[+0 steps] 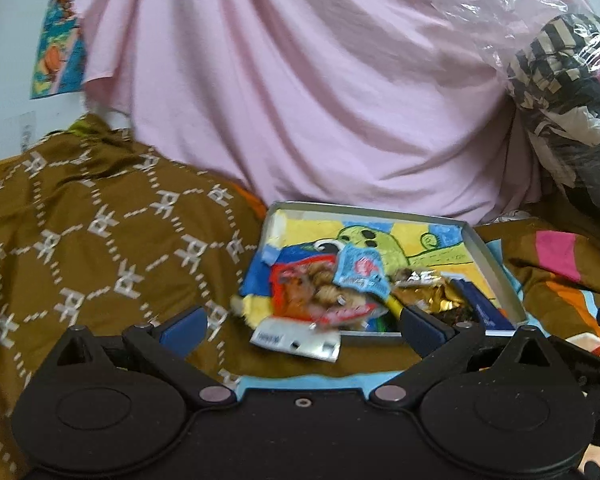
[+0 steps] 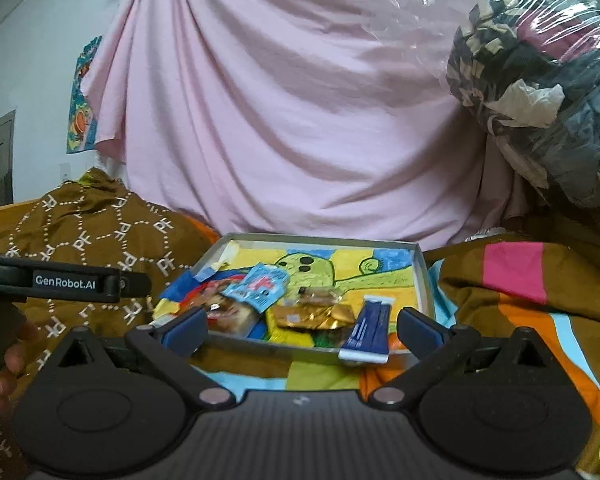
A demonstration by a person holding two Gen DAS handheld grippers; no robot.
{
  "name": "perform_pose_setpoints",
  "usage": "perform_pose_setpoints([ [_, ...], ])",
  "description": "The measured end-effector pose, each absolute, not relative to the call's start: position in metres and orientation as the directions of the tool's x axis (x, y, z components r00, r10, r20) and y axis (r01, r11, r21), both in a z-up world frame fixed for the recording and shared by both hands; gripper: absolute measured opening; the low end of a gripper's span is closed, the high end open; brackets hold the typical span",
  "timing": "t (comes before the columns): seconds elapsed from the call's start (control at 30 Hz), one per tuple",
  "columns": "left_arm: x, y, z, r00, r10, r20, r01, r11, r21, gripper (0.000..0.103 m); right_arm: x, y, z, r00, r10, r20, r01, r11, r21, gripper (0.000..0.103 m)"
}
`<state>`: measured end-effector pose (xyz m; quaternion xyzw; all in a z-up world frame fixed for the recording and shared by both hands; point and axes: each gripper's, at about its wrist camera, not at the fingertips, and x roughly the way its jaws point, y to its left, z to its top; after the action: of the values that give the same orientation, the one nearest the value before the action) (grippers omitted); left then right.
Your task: Organize snacks
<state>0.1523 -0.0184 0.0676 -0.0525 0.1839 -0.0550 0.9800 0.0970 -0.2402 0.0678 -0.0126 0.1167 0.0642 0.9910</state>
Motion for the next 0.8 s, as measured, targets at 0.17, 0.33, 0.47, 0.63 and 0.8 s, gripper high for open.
perform_pose_setpoints([
  [0.17, 0.122, -0.007, 0.064, 0.940, -0.073, -0.335, 0.036, 0.993, -0.116, 0.102, 0.073, -0.237, 0.064, 0.964, 0.123, -0.237, -0.123, 0.992, 0.015, 0.103],
  [0.33, 0.096, 0.002, 0.061, 0.944, -0.057, -0.324, 0.021, 0.993, -0.113, 0.102, 0.051, -0.235, 0.054, 0.964, 0.100, -0.245, -0.099, 0.995, 0.016, 0.103],
  [0.47, 0.078, 0.006, 0.053, 0.942, -0.048, -0.332, 0.017, 0.995, -0.096, 0.102, 0.037, -0.233, 0.045, 0.961, 0.090, -0.263, -0.093, 0.996, 0.002, 0.103],
  [0.63, 0.062, 0.010, 0.042, 0.935, -0.050, -0.350, 0.019, 0.996, -0.092, 0.102, 0.026, -0.235, 0.040, 0.955, 0.084, -0.285, -0.083, 0.996, 0.016, 0.103],
  [0.8, 0.054, 0.012, 0.034, 0.931, -0.048, -0.362, 0.019, 0.996, -0.084, 0.102, 0.024, -0.239, 0.038, 0.951, 0.071, -0.300, -0.064, 0.997, 0.034, 0.103],
])
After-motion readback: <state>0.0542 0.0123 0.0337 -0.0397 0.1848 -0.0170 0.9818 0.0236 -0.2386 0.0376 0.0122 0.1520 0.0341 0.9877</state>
